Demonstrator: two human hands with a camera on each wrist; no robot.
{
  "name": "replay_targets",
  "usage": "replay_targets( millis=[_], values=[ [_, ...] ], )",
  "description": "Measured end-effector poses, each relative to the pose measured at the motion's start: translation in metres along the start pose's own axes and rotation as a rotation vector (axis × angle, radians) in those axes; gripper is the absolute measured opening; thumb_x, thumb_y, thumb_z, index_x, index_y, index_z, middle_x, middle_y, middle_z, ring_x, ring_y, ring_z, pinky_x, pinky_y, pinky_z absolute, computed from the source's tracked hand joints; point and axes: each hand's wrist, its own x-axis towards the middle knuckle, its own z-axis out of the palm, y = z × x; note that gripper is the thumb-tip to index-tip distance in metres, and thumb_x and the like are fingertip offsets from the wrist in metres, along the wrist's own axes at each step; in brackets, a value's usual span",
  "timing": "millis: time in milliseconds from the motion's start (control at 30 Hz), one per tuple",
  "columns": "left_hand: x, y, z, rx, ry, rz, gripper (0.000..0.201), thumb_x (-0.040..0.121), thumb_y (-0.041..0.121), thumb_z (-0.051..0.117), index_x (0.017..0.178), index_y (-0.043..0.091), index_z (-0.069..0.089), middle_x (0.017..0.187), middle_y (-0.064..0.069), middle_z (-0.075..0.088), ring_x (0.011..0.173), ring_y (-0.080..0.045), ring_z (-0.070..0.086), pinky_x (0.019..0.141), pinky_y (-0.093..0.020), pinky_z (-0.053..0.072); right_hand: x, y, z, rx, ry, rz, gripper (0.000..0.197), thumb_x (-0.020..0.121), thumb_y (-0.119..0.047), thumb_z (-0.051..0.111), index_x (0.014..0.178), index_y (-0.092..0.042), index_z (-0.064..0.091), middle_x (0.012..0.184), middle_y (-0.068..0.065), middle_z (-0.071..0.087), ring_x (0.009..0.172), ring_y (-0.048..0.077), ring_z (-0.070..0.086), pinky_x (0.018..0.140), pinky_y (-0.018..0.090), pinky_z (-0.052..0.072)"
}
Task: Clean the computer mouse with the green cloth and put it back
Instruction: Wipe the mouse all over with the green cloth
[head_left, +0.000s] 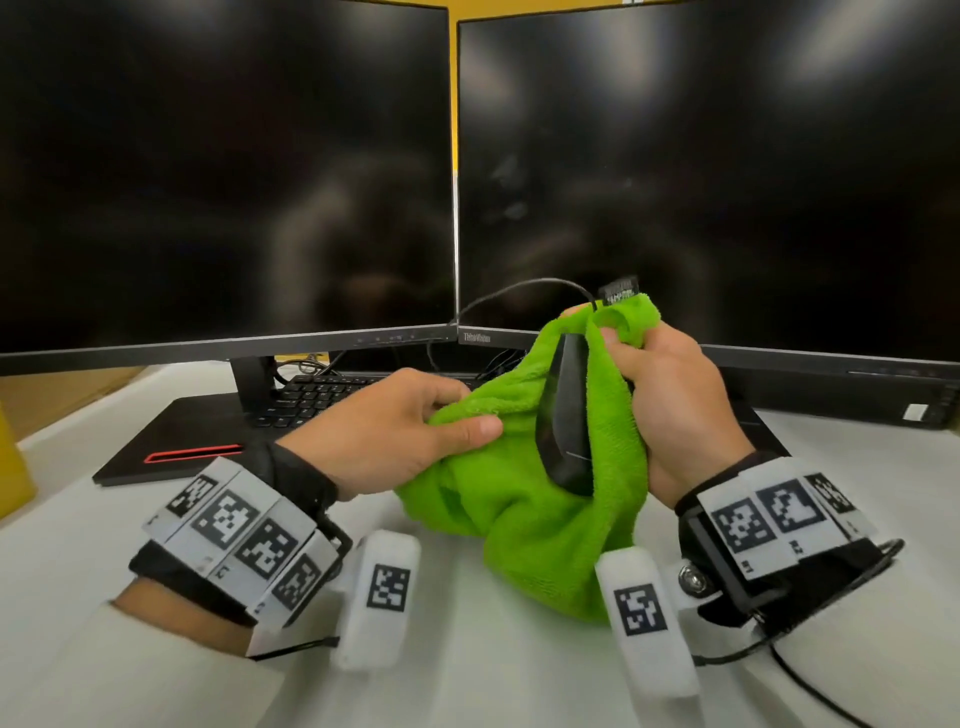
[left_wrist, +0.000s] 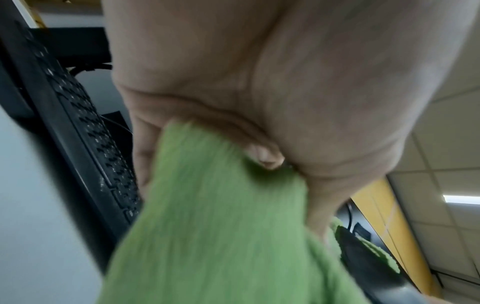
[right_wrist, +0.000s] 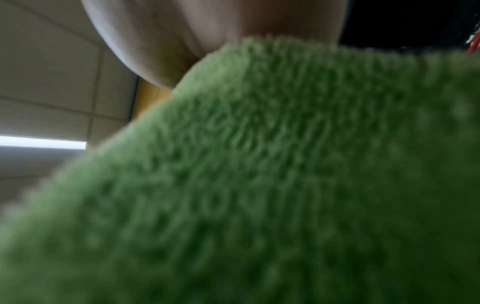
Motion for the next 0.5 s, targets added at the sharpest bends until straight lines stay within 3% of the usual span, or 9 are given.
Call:
replay_targets(
  millis=[67, 100, 167, 200, 267, 300, 367, 433, 500],
  values=[
    [0.003, 0.0, 0.005, 0.029, 0.077, -0.007, 0.046, 0.1, 0.048, 0.062, 0.101, 0.005, 0.079, 0.096, -0.013, 0.083, 0.094, -0.034, 0.079, 0.095, -0.056, 0.06, -0.001, 0.001, 0.001, -0.045, 0.02, -0.011, 0.026, 0.105, -0.012, 0.053, 0.093, -0.015, 0.075, 0.092, 0.011, 0.077, 0.088, 0.028, 0.075, 0.09, 0.049, 0.062],
    [0.003, 0.001, 0.01, 0.031, 0.112, -0.021, 0.058, 0.099, 0.057, 0.059, 0.097, 0.002, 0.078, 0.092, -0.017, 0.082, 0.089, -0.037, 0.079, 0.093, -0.057, 0.06, -0.001, 0.002, 0.002, -0.081, 0.042, -0.026, 0.025, 0.105, -0.014, 0.054, 0.09, -0.014, 0.074, 0.089, 0.011, 0.076, 0.084, 0.025, 0.074, 0.087, 0.044, 0.062],
    [0.004, 0.005, 0.019, 0.086, 0.167, -0.031, 0.092, 0.084, 0.08, 0.05, 0.087, -0.01, 0.069, 0.078, -0.024, 0.074, 0.068, -0.04, 0.07, 0.085, -0.059, 0.059, -0.001, 0.001, 0.004, -0.178, 0.076, -0.058, 0.03, 0.106, -0.021, 0.055, 0.078, -0.014, 0.067, 0.075, 0.005, 0.069, 0.066, 0.007, 0.069, 0.072, 0.024, 0.057],
    [0.005, 0.007, 0.023, 0.122, 0.2, -0.024, 0.102, 0.079, 0.087, 0.043, 0.079, -0.013, 0.061, 0.068, -0.02, 0.065, 0.059, -0.034, 0.059, 0.08, -0.057, 0.059, -0.001, 0.001, 0.006, -0.23, 0.083, -0.072, 0.035, 0.106, -0.023, 0.053, 0.073, -0.014, 0.062, 0.068, 0.0, 0.063, 0.054, -0.003, 0.061, 0.061, 0.014, 0.05],
    [0.006, 0.009, 0.027, 0.144, 0.256, -0.019, 0.105, 0.076, 0.09, 0.036, 0.07, -0.014, 0.05, 0.061, -0.018, 0.05, 0.056, -0.03, 0.045, 0.071, -0.048, 0.052, -0.001, 0.001, 0.009, -0.303, 0.086, -0.099, 0.042, 0.108, -0.025, 0.05, 0.068, -0.014, 0.056, 0.061, -0.004, 0.055, 0.046, -0.006, 0.055, 0.049, 0.007, 0.038],
    [0.006, 0.01, 0.028, 0.123, 0.255, -0.017, 0.105, 0.078, 0.089, 0.036, 0.073, -0.015, 0.052, 0.062, -0.026, 0.053, 0.056, -0.036, 0.048, 0.075, -0.047, 0.055, -0.001, 0.001, 0.011, -0.324, 0.079, -0.104, 0.043, 0.108, -0.027, 0.049, 0.067, -0.014, 0.055, 0.06, -0.004, 0.054, 0.046, -0.004, 0.055, 0.051, 0.01, 0.04],
    [0.005, 0.01, 0.03, 0.03, 0.209, 0.008, 0.099, 0.087, 0.08, 0.042, 0.091, -0.016, 0.062, 0.084, -0.04, 0.065, 0.071, -0.046, 0.065, 0.09, -0.06, 0.058, -0.001, 0.004, 0.012, -0.338, 0.075, -0.103, 0.046, 0.106, -0.032, 0.052, 0.063, -0.017, 0.052, 0.058, -0.003, 0.053, 0.052, 0.007, 0.054, 0.064, 0.031, 0.048],
    [0.003, 0.012, 0.033, -0.14, 0.19, 0.021, 0.07, 0.101, 0.056, 0.051, 0.102, -0.011, 0.071, 0.101, -0.035, 0.074, 0.089, -0.043, 0.075, 0.096, -0.06, 0.057, 0.0, 0.007, 0.011, -0.329, 0.092, -0.128, 0.047, 0.103, -0.032, 0.058, 0.061, -0.013, 0.052, 0.058, 0.007, 0.052, 0.06, 0.022, 0.053, 0.068, 0.047, 0.051],
    [0.003, 0.016, 0.033, -0.402, 0.204, -0.024, 0.04, 0.106, 0.029, 0.054, 0.104, -0.003, 0.078, 0.107, -0.021, 0.079, 0.093, -0.033, 0.077, 0.089, -0.045, 0.062, 0.002, 0.009, 0.008, -0.328, 0.105, -0.14, 0.041, 0.101, -0.028, 0.061, 0.074, 0.002, 0.063, 0.073, 0.028, 0.065, 0.067, 0.037, 0.062, 0.074, 0.058, 0.056]
  ],
)
